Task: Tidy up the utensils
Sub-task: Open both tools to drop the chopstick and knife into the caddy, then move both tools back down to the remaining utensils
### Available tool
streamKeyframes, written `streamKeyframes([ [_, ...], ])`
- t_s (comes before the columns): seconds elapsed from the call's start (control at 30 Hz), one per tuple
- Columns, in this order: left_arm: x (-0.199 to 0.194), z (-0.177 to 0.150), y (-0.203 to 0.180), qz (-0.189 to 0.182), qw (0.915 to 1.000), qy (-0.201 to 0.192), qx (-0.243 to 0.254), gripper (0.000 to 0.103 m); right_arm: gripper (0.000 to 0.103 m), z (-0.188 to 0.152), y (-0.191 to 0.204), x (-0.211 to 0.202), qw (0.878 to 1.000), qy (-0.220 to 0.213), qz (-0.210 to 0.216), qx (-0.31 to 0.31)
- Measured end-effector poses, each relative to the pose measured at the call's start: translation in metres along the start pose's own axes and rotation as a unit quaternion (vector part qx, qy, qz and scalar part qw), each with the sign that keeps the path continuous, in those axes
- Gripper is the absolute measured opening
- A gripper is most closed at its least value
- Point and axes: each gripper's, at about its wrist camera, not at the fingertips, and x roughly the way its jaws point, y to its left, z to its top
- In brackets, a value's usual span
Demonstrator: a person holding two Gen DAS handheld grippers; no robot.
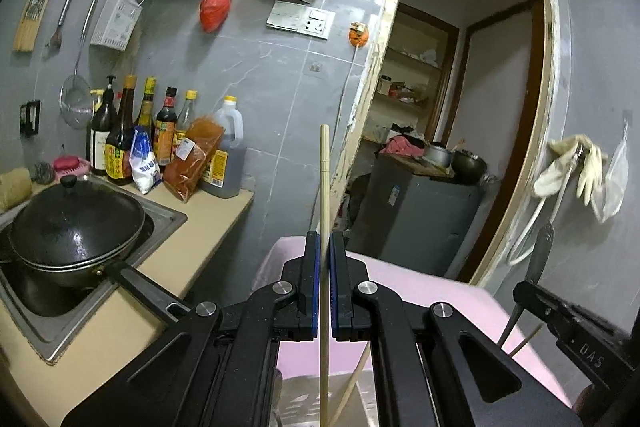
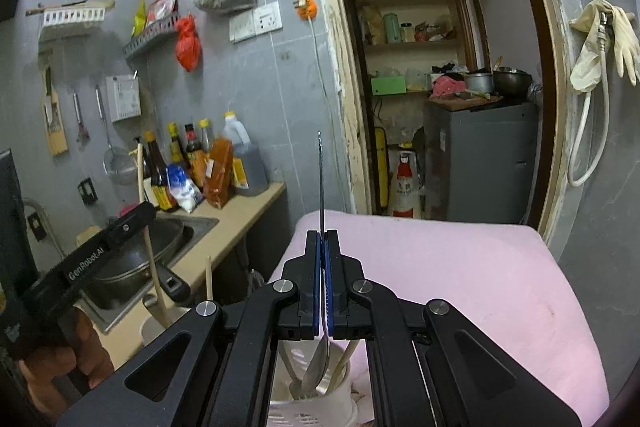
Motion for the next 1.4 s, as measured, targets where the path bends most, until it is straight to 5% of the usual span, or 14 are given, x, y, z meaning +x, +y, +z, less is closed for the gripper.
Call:
streamKeyframes([
  [0.97, -0.027, -0.021, 0.004, -0.024, 0.9973, 0.067, -0.015, 0.004, 0.006, -0.007, 0.003, -0.013, 0.999, 0.039, 0.031, 0.004],
  [1.03, -0.030, -0.021, 0.002, -0.031, 0.9967, 0.074, -0.012, 0.009, 0.017, -0.005, 0.002, -0.018, 0.999, 0.034, 0.031, 0.007],
  [1.27, -0.040, -0.017, -0.008, -0.040, 0.9953, 0.087, -0.016, 0.032, 0.030, 0.002, -0.004, -0.042, 1.000, 0.014, 0.024, 0.012],
  [1.33, -0.044, -0.014, -0.011, -0.043, 0.9954, 0.083, -0.020, 0.044, 0.053, 0.004, -0.008, -0.053, 1.000, 0.002, 0.017, 0.015],
  [1.4, -0.049, -0.011, -0.015, -0.042, 0.9959, 0.077, -0.022, 0.057, 0.064, 0.006, -0.014, -0.064, 1.000, -0.012, 0.007, 0.020],
])
